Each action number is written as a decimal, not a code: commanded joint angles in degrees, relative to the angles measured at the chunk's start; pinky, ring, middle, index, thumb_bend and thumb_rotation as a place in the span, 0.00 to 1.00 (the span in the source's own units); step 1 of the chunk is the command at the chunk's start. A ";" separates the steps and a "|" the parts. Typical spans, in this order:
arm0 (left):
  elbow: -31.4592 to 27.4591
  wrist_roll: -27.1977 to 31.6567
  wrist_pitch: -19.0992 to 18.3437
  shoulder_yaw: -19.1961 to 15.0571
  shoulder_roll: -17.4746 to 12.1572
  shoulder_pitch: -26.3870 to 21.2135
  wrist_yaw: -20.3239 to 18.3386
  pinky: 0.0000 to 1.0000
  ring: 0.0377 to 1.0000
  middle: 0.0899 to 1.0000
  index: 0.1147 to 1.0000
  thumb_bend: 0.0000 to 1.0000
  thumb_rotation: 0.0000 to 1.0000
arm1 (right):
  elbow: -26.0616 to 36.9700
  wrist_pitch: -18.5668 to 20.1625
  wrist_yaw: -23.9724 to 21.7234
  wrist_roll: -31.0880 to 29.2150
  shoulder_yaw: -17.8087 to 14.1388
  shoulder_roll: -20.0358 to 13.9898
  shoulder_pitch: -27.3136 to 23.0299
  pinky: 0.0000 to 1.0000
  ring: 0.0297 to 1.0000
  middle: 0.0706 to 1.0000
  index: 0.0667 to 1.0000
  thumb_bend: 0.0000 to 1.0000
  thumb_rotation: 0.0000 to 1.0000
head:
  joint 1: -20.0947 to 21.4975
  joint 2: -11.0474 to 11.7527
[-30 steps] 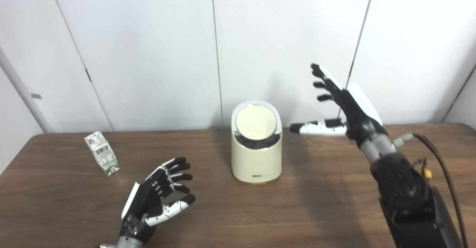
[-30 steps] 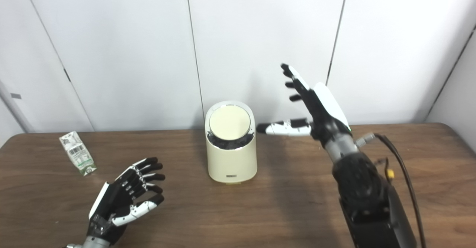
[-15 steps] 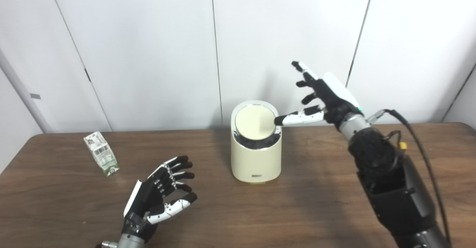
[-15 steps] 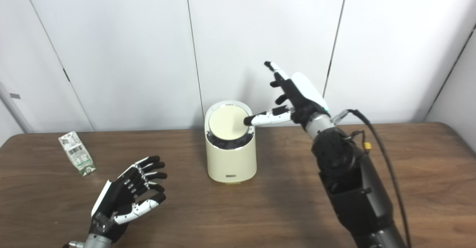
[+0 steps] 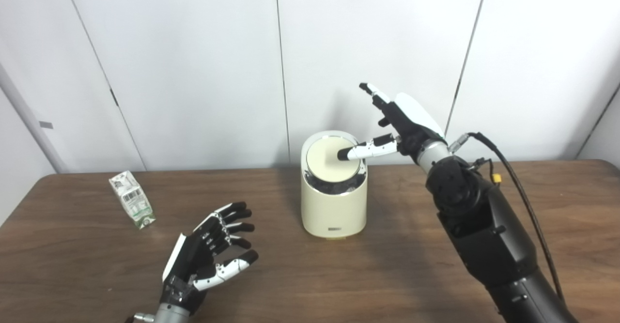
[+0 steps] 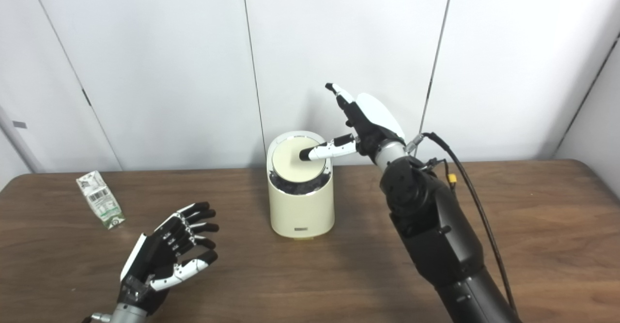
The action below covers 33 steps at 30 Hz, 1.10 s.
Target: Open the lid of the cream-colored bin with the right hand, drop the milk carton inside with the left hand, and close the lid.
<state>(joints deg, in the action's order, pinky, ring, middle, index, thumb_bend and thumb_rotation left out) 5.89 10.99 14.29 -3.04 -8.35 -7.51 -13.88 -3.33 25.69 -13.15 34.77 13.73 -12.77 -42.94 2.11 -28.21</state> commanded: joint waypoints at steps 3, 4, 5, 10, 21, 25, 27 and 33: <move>0.30 0.40 1.19 0.37 0.93 -0.24 0.25 0.55 0.69 0.77 0.80 0.67 0.04 | -0.84 -3.35 2.84 0.39 0.14 0.44 -4.27 0.72 0.89 0.95 0.95 0.81 0.37 | -0.19 -0.20; 0.06 0.43 0.97 0.39 1.03 -0.17 0.31 0.55 0.69 0.77 0.79 0.67 0.04 | -1.16 -3.43 2.94 0.46 0.24 0.52 -4.35 0.72 0.89 0.95 0.94 0.81 0.36 | -0.24 -0.25; -0.17 0.37 0.81 0.43 1.09 -0.11 0.36 0.55 0.69 0.77 0.79 0.67 0.03 | -1.35 -3.43 2.99 0.51 0.34 0.55 -4.42 0.72 0.89 0.94 0.94 0.82 0.36 | -0.34 -0.31; -0.49 0.17 0.53 0.58 1.19 0.03 0.43 0.56 0.70 0.77 0.80 0.66 0.02 | -2.67 -3.75 3.71 0.68 0.88 0.46 -4.82 0.71 0.88 0.93 0.94 0.84 0.35 | -0.69 -0.58; -1.24 0.02 -0.04 0.81 1.29 0.26 0.81 0.56 0.70 0.77 0.80 0.67 0.02 | -4.86 -4.67 4.62 -0.22 1.13 0.32 -4.94 0.73 0.88 0.93 0.94 0.89 0.30 | -0.92 -1.29; -1.29 -0.10 0.15 0.85 1.17 0.22 0.82 0.56 0.69 0.77 0.80 0.66 0.02 | -4.90 -4.55 4.24 -0.15 1.47 0.04 -4.69 0.72 0.88 0.93 0.94 0.90 0.28 | -0.97 -1.39; -1.27 -0.02 0.26 0.86 1.20 0.15 0.82 0.56 0.69 0.77 0.79 0.66 0.02 | -4.83 -4.84 3.81 0.12 2.05 -0.35 -4.54 0.74 0.89 0.94 0.94 0.91 0.28 | -1.09 -1.68; -1.99 0.04 -0.25 1.04 1.33 0.28 0.89 0.56 0.70 0.78 0.80 0.67 0.05 | -4.07 -4.22 3.05 1.89 4.27 -1.38 -4.00 0.68 0.84 0.91 0.94 0.94 0.27 | -1.21 -1.97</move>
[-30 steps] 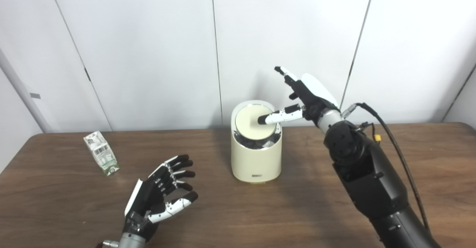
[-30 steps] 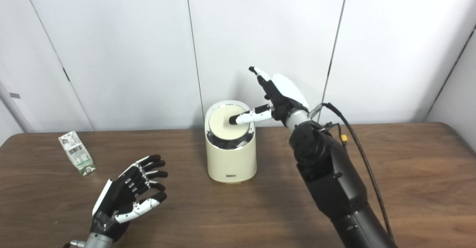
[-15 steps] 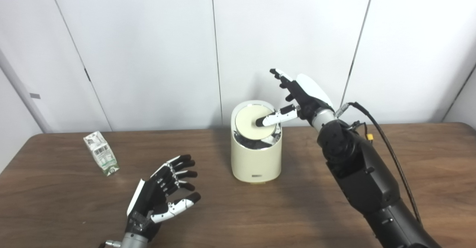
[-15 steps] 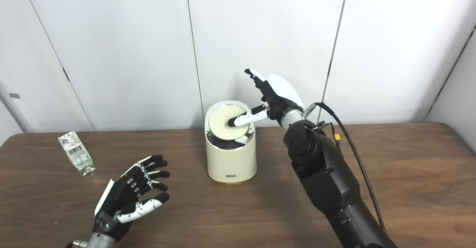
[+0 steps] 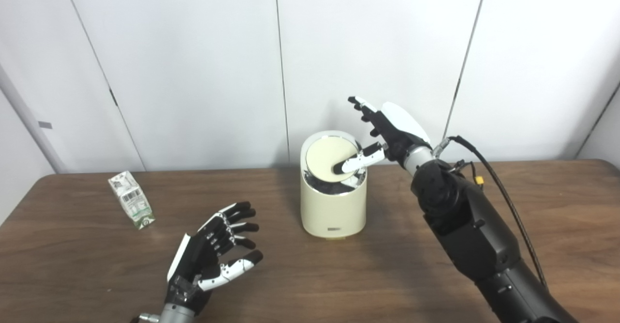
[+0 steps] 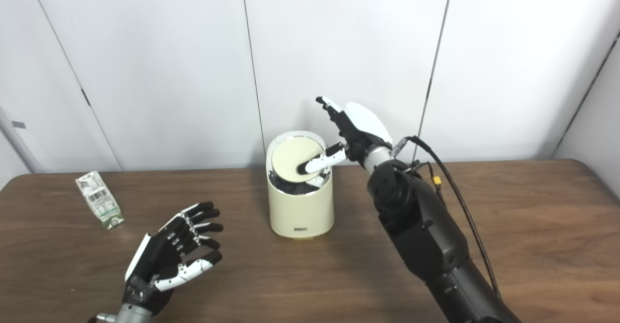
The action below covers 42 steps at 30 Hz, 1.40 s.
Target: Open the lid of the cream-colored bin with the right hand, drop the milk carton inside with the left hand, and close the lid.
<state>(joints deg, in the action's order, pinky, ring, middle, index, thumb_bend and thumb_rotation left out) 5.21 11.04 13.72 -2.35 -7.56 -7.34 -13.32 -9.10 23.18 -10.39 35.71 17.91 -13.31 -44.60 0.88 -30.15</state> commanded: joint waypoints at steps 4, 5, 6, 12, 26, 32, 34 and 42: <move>-1.43 -0.21 0.29 0.48 0.54 0.12 0.37 0.56 0.70 0.78 0.80 0.66 0.03 | 1.56 -2.45 -0.08 0.56 0.68 -1.15 -1.89 0.70 0.85 0.90 0.93 0.94 0.26 | -0.33 -0.31; -1.61 -0.28 0.22 0.53 0.57 0.14 0.41 0.56 0.70 0.78 0.80 0.65 0.02 | 1.48 -2.65 -0.31 0.23 0.69 -1.17 -1.77 0.71 0.85 0.91 0.93 0.94 0.26 | -0.39 -0.44; -1.77 -0.35 0.14 0.57 0.58 0.17 0.46 0.56 0.69 0.78 0.80 0.64 0.01 | 1.45 -2.75 -0.51 0.01 0.66 -1.17 -1.70 0.72 0.86 0.91 0.93 0.94 0.26 | -0.41 -0.51; -2.51 -0.68 -0.54 0.68 0.66 0.33 0.88 0.56 0.69 0.77 0.80 0.66 0.03 | 1.53 -1.74 -2.18 -0.08 1.15 -0.92 -1.46 0.73 0.89 0.94 0.94 0.93 0.26 | -0.75 -0.95; -3.22 -0.65 -1.08 1.15 0.78 0.52 1.60 0.56 0.69 0.77 0.80 0.66 0.04 | 2.38 3.57 -4.91 7.10 4.55 -1.44 -1.65 0.68 0.84 0.93 0.93 0.89 0.19 | -1.38 -1.40; -3.18 -0.37 -1.45 1.02 0.95 0.53 1.80 0.55 0.69 0.77 0.80 0.67 0.03 | 5.51 3.13 -2.74 5.80 1.79 -1.21 -1.00 0.63 0.81 0.91 0.92 0.87 0.27 | -1.25 -1.18; -2.75 -0.46 -1.05 1.00 0.88 0.42 1.76 0.55 0.70 0.77 0.80 0.67 0.04 | 7.42 3.18 -1.86 4.26 -0.54 -0.66 -0.60 0.65 0.83 0.91 0.92 0.86 0.28 | -1.16 -1.12; -1.75 -0.43 -0.58 0.92 0.65 0.19 1.53 0.55 0.70 0.77 0.79 0.67 0.04 | 14.62 2.05 -0.50 -2.98 -10.08 1.38 3.18 0.67 0.84 0.93 0.92 0.81 0.26 | -1.00 -0.44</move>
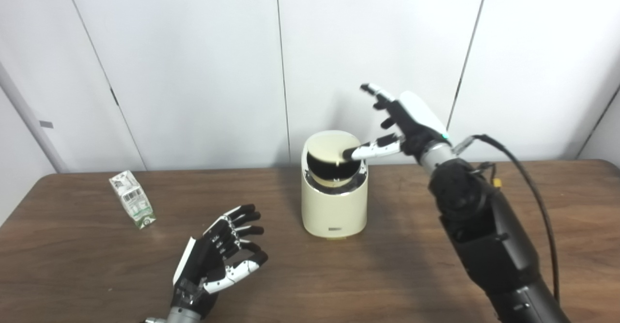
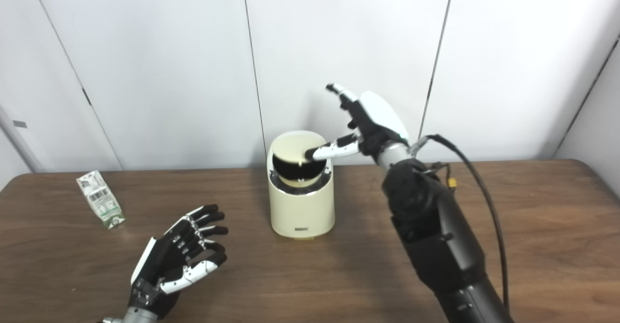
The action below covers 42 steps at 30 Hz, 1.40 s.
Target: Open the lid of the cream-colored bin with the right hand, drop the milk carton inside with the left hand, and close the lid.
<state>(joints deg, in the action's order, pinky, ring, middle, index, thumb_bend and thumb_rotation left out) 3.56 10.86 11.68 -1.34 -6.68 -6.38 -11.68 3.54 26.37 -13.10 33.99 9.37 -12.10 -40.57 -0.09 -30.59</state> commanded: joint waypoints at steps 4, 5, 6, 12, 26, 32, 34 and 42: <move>0.30 0.00 1.64 -0.09 -0.52 -0.83 -0.55 0.56 0.70 0.78 0.80 0.66 0.04 | 2.76 -6.71 5.05 -5.29 -3.86 0.16 3.21 0.66 0.82 0.90 0.91 0.72 0.32 | 0.32 0.35; 0.36 0.06 1.62 -0.14 -0.49 -0.81 -0.55 0.56 0.70 0.78 0.80 0.67 0.04 | 2.98 -7.99 5.58 -6.81 -4.53 0.26 4.35 0.66 0.83 0.90 0.90 0.73 0.31 | 0.39 0.36; 0.34 0.04 1.54 -0.19 -0.43 -0.77 -0.45 0.56 0.70 0.77 0.80 0.67 0.04 | 3.29 -8.81 5.99 -7.95 -5.04 0.36 5.39 0.68 0.83 0.90 0.90 0.73 0.30 | 0.39 0.36; 1.11 0.51 2.33 -0.32 -0.63 -1.05 -1.03 0.57 0.69 0.77 0.80 0.66 0.01 | 5.10 -12.52 7.63 -12.11 -6.76 0.42 12.17 0.68 0.83 0.90 0.88 0.76 0.33 | 0.55 0.52; 1.55 0.87 2.44 -0.55 -0.59 -1.47 -1.52 0.56 0.69 0.77 0.79 0.67 0.02 | 8.53 -21.69 7.58 -19.21 -7.53 -0.15 27.16 0.72 0.84 0.91 0.91 0.79 0.27 | 0.38 0.93; 1.36 0.76 1.97 -0.84 -0.37 -1.45 -1.34 0.56 0.69 0.77 0.79 0.68 0.02 | 6.69 -26.68 8.63 -19.07 -7.57 -0.08 30.43 0.74 0.84 0.90 0.91 0.78 0.20 | 0.50 1.12; 1.32 0.52 2.12 -0.84 -0.44 -1.43 -1.34 0.56 0.70 0.77 0.79 0.67 0.01 | 6.36 -27.43 9.02 -18.40 -7.41 0.02 30.97 0.73 0.83 0.90 0.91 0.78 0.20 | 0.55 1.14; 0.51 -3.76 9.37 -1.63 -0.17 -1.34 1.01 0.54 0.67 0.74 0.79 0.67 0.06 | 6.16 -28.49 9.32 -19.54 -7.72 0.02 32.64 0.74 0.85 0.92 0.92 0.78 0.20 | -2.94 2.11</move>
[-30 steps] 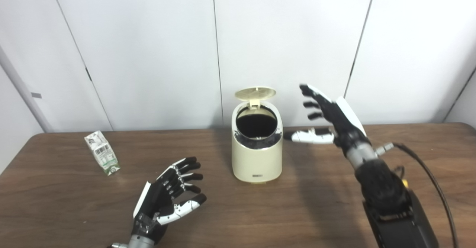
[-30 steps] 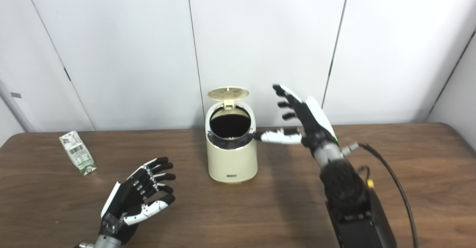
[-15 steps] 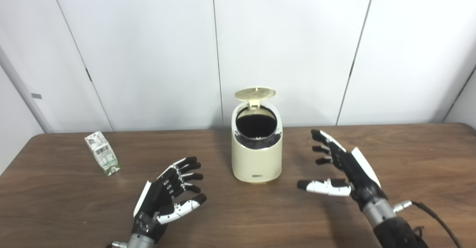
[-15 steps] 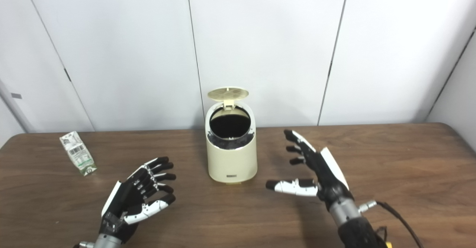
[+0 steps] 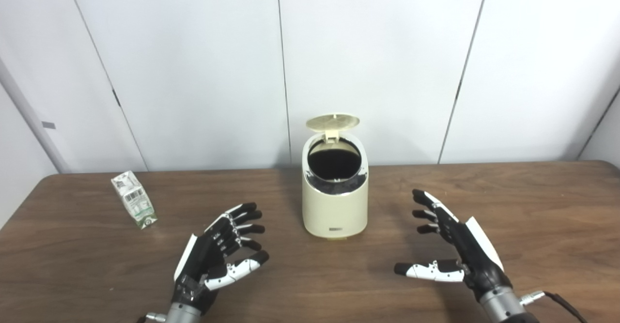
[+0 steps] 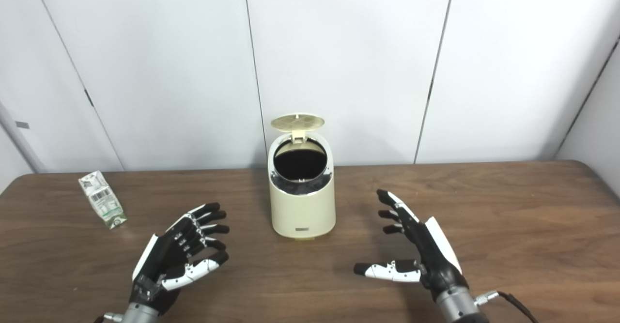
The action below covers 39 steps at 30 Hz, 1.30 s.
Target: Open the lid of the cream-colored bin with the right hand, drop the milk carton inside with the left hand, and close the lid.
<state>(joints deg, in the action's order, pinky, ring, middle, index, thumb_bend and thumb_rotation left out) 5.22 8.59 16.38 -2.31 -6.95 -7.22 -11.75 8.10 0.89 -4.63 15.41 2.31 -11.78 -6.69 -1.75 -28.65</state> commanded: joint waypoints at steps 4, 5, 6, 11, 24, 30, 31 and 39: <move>-4.23 -7.14 10.31 -2.61 0.47 -1.17 5.06 0.56 0.65 0.72 0.78 0.75 0.18 | 1.66 -3.11 -0.08 -3.21 -1.59 -1.34 -1.02 0.78 0.87 0.93 0.93 0.77 0.19 | -5.46 1.12; -5.03 -8.10 10.46 -2.86 0.35 -1.34 5.58 0.57 0.66 0.72 0.78 0.75 0.19 | 1.48 -3.38 -0.29 -3.90 -1.80 -1.58 -1.05 0.79 0.88 0.94 0.94 0.76 0.16 | -6.47 1.28; -6.64 -8.58 9.65 -3.29 -0.36 -1.62 5.83 0.57 0.66 0.71 0.78 0.75 0.19 | 1.17 -3.70 -0.50 -4.83 -2.11 -1.87 -1.19 0.79 0.89 0.94 0.94 0.75 0.15 | -7.65 1.48; -11.81 -10.04 4.99 -6.10 -4.62 -3.41 6.46 0.58 0.69 0.73 0.79 0.77 0.15 | 0.09 -3.73 -1.09 -7.50 -3.44 -2.97 -1.74 0.84 0.92 0.96 0.95 0.74 0.01 | -12.77 2.97; -11.74 -13.78 -3.13 -15.38 -13.84 -12.40 12.72 0.58 0.65 0.70 0.74 0.76 0.09 | 0.68 -0.40 -2.37 -7.74 -3.84 -4.03 -2.94 0.64 0.82 0.89 0.89 0.86 0.37 | -23.95 7.31; -4.93 -13.58 -0.53 -16.23 -18.36 -15.78 13.02 0.60 0.68 0.68 0.70 0.81 0.06 | -0.04 -1.63 -2.75 -7.94 -3.94 -4.92 -3.30 0.51 0.75 0.86 0.85 0.92 0.42 | -24.19 7.81; -2.80 -14.00 1.32 -16.14 -19.42 -16.42 13.15 0.64 0.70 0.69 0.70 0.83 0.07 | 0.02 -1.62 -2.79 -7.86 -3.89 -5.11 -3.34 0.49 0.74 0.85 0.84 0.93 0.43 | -24.25 7.79; 8.06 -14.68 7.91 -14.81 -24.19 -19.37 12.99 0.70 0.74 0.76 0.73 0.91 0.07 | 0.52 -1.61 -2.97 -8.38 -3.69 -6.01 -3.62 0.43 0.69 0.81 0.81 0.95 0.44 | -24.23 7.47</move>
<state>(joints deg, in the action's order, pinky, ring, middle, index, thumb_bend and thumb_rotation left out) 13.03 -6.16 22.13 -17.25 -28.32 -23.56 1.19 6.86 1.31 -7.38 7.55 -0.91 -16.74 -8.20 -26.01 -21.27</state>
